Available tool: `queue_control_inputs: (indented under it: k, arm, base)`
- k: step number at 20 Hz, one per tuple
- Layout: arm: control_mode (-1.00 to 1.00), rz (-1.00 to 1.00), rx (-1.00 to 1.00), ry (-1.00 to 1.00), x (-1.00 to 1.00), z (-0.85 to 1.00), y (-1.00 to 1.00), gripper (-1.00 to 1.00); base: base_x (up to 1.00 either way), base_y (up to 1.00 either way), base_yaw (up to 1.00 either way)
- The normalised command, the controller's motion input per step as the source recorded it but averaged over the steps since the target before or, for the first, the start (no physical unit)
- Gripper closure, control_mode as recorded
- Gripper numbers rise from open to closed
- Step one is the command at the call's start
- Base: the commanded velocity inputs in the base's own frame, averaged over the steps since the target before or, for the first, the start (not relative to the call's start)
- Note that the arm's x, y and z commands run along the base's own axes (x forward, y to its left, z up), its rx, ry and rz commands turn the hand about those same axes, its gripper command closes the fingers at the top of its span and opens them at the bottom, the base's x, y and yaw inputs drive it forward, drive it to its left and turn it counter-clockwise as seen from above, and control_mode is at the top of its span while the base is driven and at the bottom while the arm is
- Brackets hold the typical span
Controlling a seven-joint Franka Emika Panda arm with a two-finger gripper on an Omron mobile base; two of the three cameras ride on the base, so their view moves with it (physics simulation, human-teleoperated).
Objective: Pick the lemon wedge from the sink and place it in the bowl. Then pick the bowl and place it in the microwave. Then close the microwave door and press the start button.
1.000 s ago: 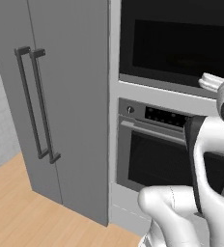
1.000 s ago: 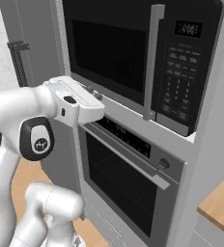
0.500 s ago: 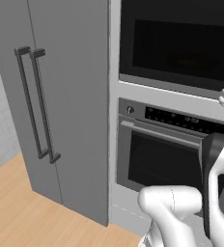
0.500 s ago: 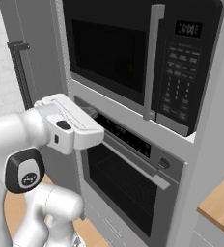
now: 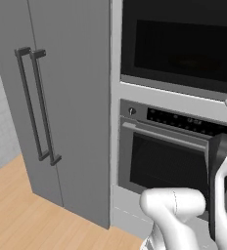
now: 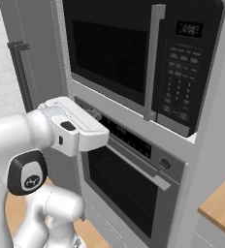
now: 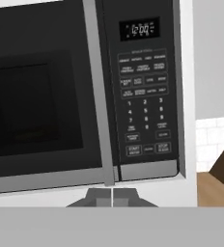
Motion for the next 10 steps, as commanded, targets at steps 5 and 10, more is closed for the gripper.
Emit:
queue_control_inputs:
  k: [5,10]
  arm:
    - [-1.00,0.00,0.00,0.00,0.30,0.01,-0.14,1.00]
    - [-1.00,0.00,0.00,0.00,0.15,0.00,-0.33,1.00]
  base:
    - [0.00,0.00,0.00]
    - [0.00,0.00,0.00]
